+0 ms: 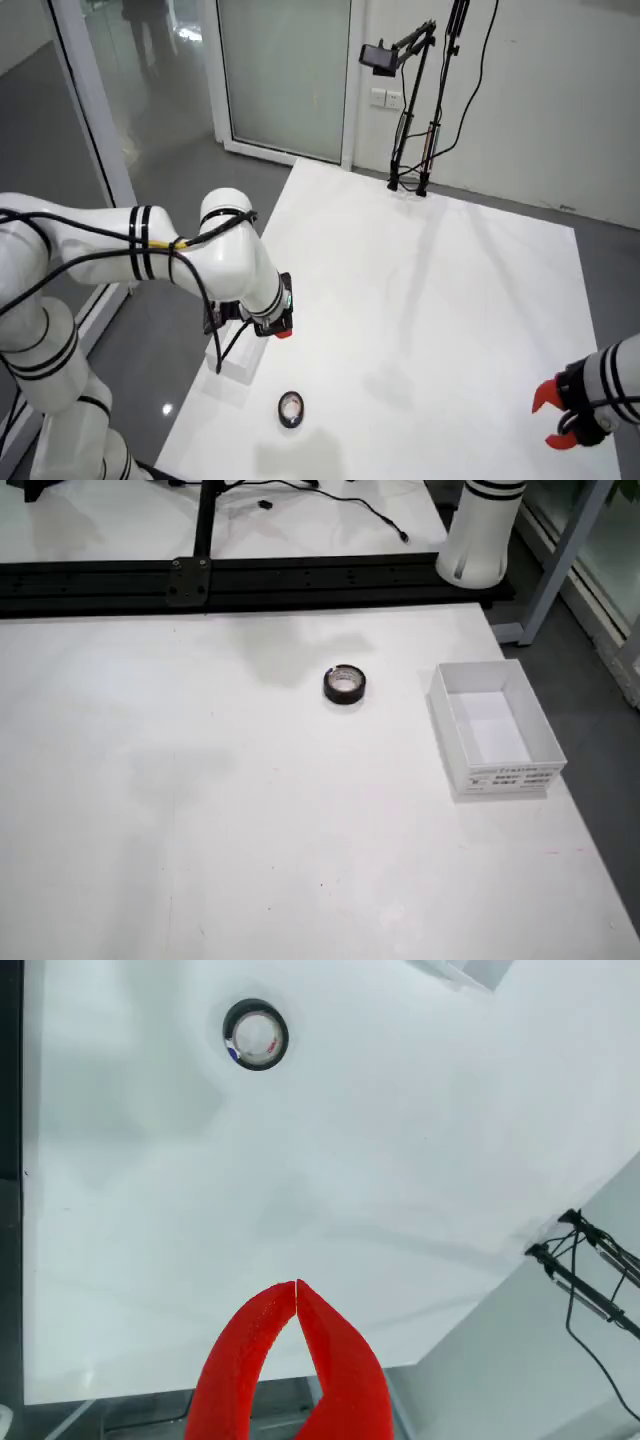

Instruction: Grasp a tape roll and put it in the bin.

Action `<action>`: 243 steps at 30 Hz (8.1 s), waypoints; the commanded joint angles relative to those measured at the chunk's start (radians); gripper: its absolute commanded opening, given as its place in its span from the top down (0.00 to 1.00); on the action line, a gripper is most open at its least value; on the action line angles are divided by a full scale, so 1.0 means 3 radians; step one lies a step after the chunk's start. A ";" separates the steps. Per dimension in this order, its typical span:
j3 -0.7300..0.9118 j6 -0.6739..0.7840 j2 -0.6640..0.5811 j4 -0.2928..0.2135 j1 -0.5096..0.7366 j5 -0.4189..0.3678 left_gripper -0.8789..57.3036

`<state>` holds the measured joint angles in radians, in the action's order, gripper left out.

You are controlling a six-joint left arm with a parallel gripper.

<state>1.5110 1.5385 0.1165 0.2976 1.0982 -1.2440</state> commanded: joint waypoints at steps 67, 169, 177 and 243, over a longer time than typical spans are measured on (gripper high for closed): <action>-0.0036 0.0000 0.1463 -0.0061 -0.0445 0.0348 0.63; -0.0522 0.0312 0.2536 0.0220 -0.0777 0.0946 1.00; -0.0409 0.0235 0.2097 0.0240 -0.0915 0.0624 1.00; -0.0046 -0.0327 0.2214 0.0276 -0.2490 0.1084 1.00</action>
<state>1.4951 1.4527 0.7059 0.3636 0.3967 -1.0228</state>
